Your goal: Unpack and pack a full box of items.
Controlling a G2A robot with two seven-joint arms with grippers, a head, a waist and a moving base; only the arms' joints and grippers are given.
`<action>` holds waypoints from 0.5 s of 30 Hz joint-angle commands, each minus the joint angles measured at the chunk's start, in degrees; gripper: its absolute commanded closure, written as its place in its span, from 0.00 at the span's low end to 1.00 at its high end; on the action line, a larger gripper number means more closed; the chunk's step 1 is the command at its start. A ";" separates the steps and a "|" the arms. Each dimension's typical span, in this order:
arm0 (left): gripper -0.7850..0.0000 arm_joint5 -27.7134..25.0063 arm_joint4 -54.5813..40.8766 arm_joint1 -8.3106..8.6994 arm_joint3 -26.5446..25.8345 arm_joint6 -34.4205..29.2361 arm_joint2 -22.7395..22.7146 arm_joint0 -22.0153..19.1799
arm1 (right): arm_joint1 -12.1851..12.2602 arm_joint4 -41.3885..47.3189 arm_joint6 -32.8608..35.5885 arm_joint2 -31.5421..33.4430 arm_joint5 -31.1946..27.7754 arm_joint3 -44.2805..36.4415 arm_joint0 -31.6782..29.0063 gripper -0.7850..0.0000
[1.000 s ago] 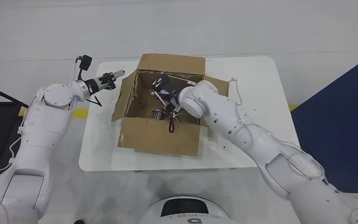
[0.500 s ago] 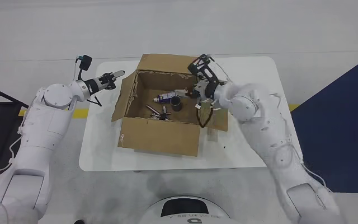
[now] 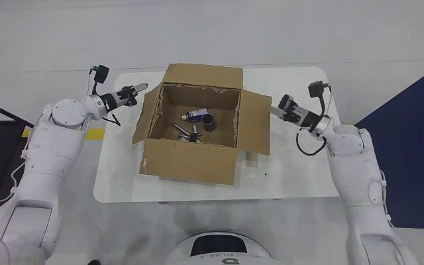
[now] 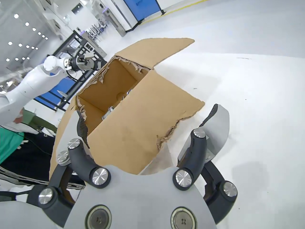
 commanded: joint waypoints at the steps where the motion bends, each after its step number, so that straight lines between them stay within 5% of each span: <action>1: 0.00 0.00 0.00 0.00 0.00 0.00 0.00 0.00 | 0.10 4.17 2.55 -1.00 -2.61 5.18 2.21 0.00; 9: 0.00 0.00 0.00 0.00 0.00 0.00 0.00 0.00 | 0.16 11.53 12.17 -5.72 -2.68 21.21 12.07 0.00; 15: 0.00 0.00 0.00 0.00 0.00 0.00 0.00 0.00 | -0.16 18.89 16.83 -14.12 1.96 23.57 15.68 0.00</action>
